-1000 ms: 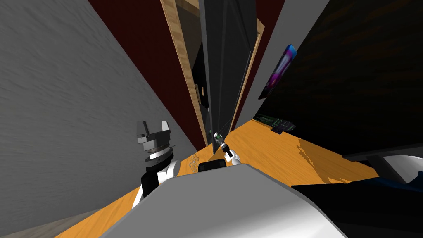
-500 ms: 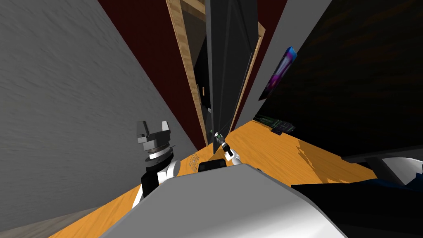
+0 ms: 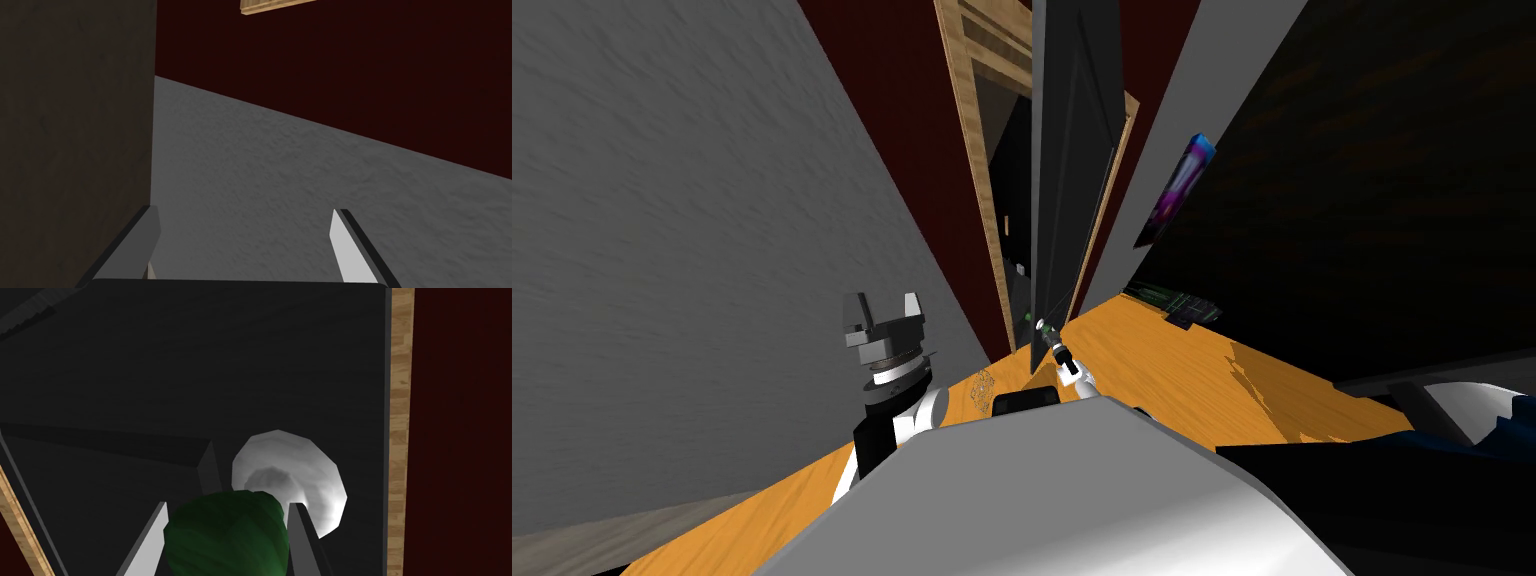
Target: Pull the door open
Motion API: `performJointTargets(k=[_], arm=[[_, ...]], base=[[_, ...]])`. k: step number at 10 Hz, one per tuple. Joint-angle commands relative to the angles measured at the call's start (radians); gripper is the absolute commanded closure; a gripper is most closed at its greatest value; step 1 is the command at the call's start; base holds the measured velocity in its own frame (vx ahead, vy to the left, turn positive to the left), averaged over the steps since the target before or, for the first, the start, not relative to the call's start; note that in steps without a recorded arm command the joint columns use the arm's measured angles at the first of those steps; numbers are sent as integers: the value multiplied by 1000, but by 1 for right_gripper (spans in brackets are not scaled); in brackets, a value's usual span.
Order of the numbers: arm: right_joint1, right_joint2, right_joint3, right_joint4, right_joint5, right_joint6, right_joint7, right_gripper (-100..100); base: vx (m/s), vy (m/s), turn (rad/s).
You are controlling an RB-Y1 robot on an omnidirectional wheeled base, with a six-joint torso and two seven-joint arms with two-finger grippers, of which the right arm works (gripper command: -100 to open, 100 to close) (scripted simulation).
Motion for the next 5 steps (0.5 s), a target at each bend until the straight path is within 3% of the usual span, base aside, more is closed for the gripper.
performJointTargets(k=[1,2,4,5], arm=[[-1,-4,-14,20,-17,31,-3,100],[-9,-7,-41,34,-55,67,-9,100],[-9,-7,-41,34,-55,78,-9,100],[-17,-10,-72,49,-97,120,-16,100]], base=[[-49,-5,-14],[-59,-4,17],[-37,-9,-12],[-32,-17,18]])
